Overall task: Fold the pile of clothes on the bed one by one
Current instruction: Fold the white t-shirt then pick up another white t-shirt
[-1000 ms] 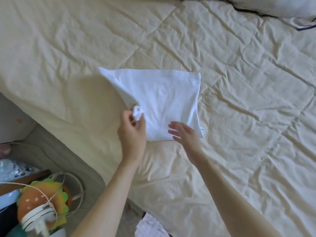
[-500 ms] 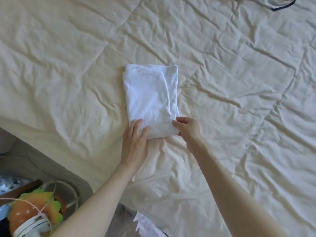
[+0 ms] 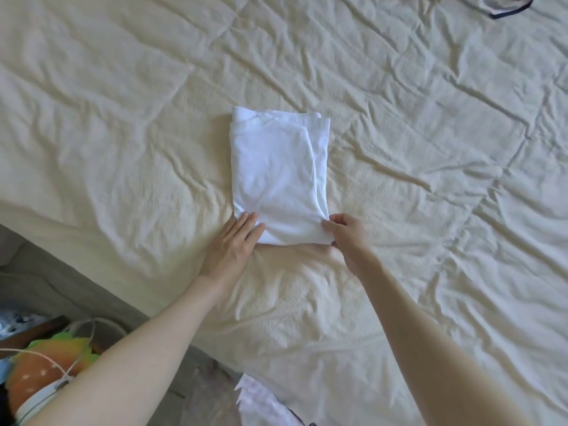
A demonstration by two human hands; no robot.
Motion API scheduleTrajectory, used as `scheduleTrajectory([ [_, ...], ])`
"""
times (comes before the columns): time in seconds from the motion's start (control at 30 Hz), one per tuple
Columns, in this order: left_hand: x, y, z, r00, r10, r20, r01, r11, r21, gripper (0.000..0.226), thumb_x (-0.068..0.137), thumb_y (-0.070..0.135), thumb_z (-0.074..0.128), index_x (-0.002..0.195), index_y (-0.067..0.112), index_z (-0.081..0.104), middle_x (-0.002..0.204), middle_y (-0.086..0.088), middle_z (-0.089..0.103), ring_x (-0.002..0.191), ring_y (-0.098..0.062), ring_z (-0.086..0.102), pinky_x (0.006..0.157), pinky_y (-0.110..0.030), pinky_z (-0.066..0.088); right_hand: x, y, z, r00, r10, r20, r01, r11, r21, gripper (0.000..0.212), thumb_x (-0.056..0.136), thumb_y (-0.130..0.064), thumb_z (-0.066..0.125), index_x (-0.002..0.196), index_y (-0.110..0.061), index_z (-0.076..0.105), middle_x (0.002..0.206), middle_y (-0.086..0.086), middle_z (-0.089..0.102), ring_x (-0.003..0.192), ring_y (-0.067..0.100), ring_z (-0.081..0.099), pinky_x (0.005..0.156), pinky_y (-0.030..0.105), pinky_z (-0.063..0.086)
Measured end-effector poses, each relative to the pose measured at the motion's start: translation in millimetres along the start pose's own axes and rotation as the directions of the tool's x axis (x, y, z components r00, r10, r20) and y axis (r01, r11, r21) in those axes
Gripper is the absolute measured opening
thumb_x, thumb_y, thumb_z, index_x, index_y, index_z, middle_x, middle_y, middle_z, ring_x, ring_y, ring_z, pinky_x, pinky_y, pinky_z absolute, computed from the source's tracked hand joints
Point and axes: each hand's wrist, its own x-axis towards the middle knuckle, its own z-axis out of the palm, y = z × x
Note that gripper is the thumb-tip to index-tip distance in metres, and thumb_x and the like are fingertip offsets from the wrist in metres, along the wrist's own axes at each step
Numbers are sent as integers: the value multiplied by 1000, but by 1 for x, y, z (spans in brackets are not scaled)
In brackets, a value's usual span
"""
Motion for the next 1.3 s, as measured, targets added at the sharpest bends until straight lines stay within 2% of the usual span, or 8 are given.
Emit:
scheduleTrajectory([
  [0.2, -30, 9, -24, 1000, 16, -6, -17, 983, -180, 51, 50, -26, 73, 97, -6, 71, 104, -21, 69, 89, -35, 69, 58, -41, 57, -34, 20, -10, 1000, 26, 8, -26, 999, 43, 8, 84, -5, 63, 80, -8, 56, 78, 3, 57, 74, 17, 57, 66, 30, 50],
  [0.37, -70, 25, -38, 927, -89, 365, 208, 932, -299, 32, 86, 0, 51, 113, 11, 61, 95, -12, 69, 78, -29, 64, 60, -31, 47, -79, 55, -28, 992, 119, 30, -116, 990, -76, 12, 82, -4, 66, 79, -6, 54, 83, 9, 59, 71, 17, 58, 62, 28, 52],
  [0.53, -87, 31, -55, 847, -76, 527, 358, 814, -458, 24, 85, 10, 48, 77, 32, 43, 60, 5, 54, 56, -9, 46, 52, -20, 32, -107, 57, -51, 984, 168, 60, -159, 979, -127, 15, 79, -9, 71, 78, -6, 56, 71, 10, 65, 50, 13, 62, 49, 22, 51],
  [0.73, -55, 10, -66, 874, -238, 423, 459, 690, -560, 17, 93, 20, 49, 102, 32, 56, 81, -5, 64, 66, -23, 59, 61, -34, 46, -86, 14, -39, 989, 137, 52, -132, 986, -98, 13, 85, -13, 63, 76, -5, 59, 58, 5, 56, 45, 11, 53, 47, 22, 46],
  [0.83, -21, -1, -62, 879, -398, 262, 465, 595, -655, 20, 94, 21, 52, 112, 28, 55, 91, -7, 66, 70, -21, 59, 63, -21, 42, -64, -9, -25, 992, 125, -25, -125, 992, 12, 14, 85, -14, 60, 74, -6, 56, 58, 5, 54, 45, 12, 51, 48, 23, 43],
  [1.03, 16, -8, -35, 666, -619, 415, 648, 205, -734, 35, 93, 38, 54, 118, 13, 53, 115, -7, 62, 106, -24, 60, 96, -46, 47, -43, -18, 10, 970, -174, -170, 158, 982, -101, 30, 96, -27, 48, 117, -9, 59, 100, 5, 67, 89, 16, 62, 83, 33, 52],
  [1.17, -12, -1, -16, 645, -655, 392, 670, 238, -703, 20, 92, 30, 58, 104, 15, 58, 97, -1, 64, 94, -24, 63, 83, -42, 53, -64, 24, 25, 704, -710, -1, 589, 584, -559, 33, 92, -7, 54, 125, -3, 56, 132, 15, 53, 127, 31, 46, 106, 40, 37],
  [1.3, -33, 1, -1, 691, -678, 251, 626, 388, -676, 11, 94, 25, 55, 89, 15, 55, 76, 9, 60, 72, -8, 58, 57, -7, 41, -64, 66, 26, 632, -723, 279, 609, 240, -756, 50, 94, -19, 54, 142, -11, 42, 151, 16, 31, 141, 34, 23, 113, 54, 18],
])
